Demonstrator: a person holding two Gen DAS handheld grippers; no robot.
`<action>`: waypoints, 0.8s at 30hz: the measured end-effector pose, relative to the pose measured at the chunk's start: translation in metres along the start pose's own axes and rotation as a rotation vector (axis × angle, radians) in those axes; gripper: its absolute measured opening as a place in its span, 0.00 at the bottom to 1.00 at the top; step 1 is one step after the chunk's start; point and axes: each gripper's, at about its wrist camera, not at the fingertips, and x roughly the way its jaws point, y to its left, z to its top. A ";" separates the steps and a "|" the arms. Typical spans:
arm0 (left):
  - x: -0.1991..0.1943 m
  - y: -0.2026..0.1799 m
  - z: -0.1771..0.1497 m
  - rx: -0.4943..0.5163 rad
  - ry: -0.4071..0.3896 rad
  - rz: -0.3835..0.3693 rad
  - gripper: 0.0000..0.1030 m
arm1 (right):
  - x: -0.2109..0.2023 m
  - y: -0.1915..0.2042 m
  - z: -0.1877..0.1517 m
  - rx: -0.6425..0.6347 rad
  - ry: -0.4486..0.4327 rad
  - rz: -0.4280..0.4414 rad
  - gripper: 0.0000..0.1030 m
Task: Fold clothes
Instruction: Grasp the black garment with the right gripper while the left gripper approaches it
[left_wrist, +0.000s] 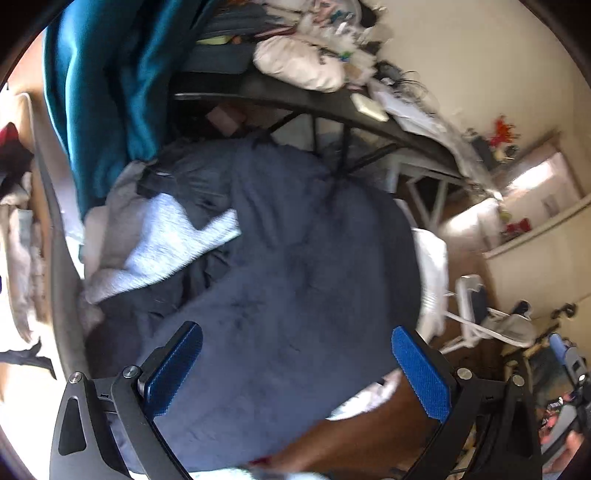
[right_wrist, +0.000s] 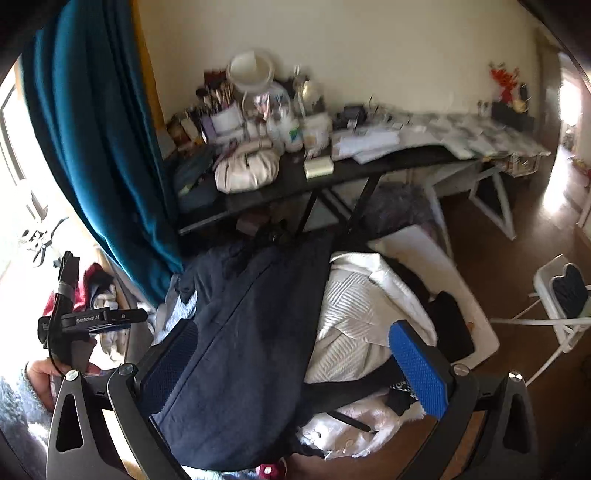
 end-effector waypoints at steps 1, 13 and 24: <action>0.002 0.000 0.004 -0.004 -0.003 0.019 1.00 | 0.012 -0.008 0.008 -0.001 0.011 0.009 1.00; 0.016 -0.037 0.026 -0.152 -0.172 0.334 1.00 | 0.234 -0.109 0.149 0.041 0.241 0.288 1.00; 0.032 -0.048 -0.013 -0.424 -0.173 0.513 1.00 | 0.465 -0.099 0.150 -0.020 0.671 0.311 1.00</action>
